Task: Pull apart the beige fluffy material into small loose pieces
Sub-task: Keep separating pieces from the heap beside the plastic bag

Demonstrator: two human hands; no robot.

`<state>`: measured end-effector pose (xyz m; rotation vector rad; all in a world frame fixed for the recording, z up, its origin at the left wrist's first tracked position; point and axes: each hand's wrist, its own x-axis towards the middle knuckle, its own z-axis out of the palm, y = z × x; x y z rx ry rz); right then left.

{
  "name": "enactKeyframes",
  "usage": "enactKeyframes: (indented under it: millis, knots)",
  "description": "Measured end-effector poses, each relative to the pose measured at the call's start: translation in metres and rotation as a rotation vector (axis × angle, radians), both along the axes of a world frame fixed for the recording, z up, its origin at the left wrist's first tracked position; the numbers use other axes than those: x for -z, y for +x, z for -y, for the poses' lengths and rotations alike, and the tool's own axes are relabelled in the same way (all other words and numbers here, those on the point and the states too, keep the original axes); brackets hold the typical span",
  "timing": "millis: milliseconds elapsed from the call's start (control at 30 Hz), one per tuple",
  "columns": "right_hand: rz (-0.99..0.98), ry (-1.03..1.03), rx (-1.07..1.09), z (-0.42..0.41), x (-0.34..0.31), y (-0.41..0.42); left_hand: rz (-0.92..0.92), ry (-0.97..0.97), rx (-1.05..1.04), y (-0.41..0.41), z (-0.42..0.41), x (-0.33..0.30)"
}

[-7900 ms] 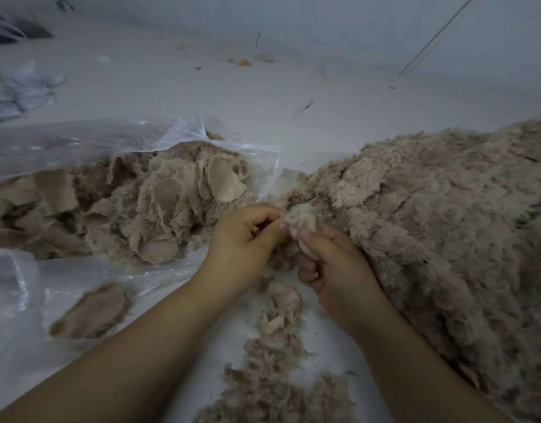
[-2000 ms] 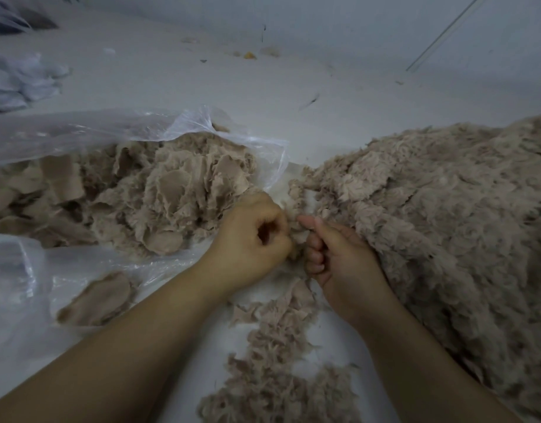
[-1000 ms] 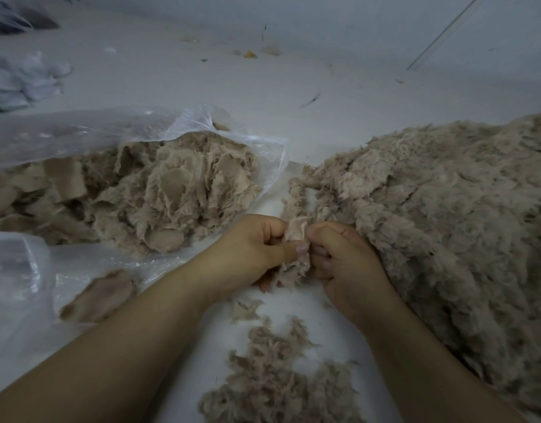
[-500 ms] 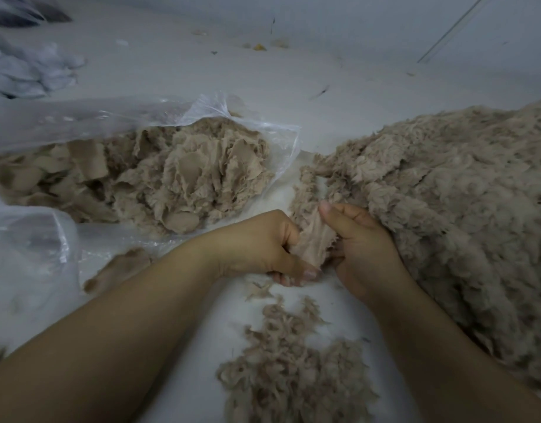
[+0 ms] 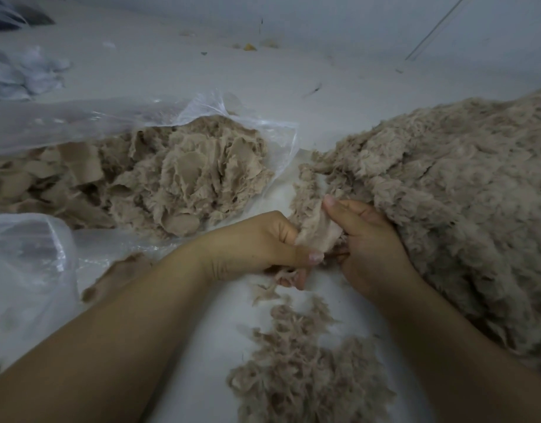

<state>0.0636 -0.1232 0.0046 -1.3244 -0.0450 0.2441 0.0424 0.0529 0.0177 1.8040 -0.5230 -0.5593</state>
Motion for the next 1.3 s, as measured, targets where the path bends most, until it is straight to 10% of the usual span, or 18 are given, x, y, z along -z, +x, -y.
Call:
enactKeyframes:
  millis: [200,500,1100,1300]
  knots:
    - [-0.022,0.028,-0.023,-0.001,0.003,0.003,0.01,-0.031,0.421,-0.003,-0.007,0.005]
    - [0.099,-0.009,-0.124,0.001,0.004,0.001,0.293,-0.265,-0.585,-0.007,0.003,0.017]
    - [0.059,-0.156,-0.394,0.013,0.0,0.007,0.261,-0.432,-0.795,-0.006,0.01,0.012]
    - [-0.071,0.132,-0.323,0.013,-0.002,0.012,0.139,-0.479,-0.592,-0.008,0.014,0.017]
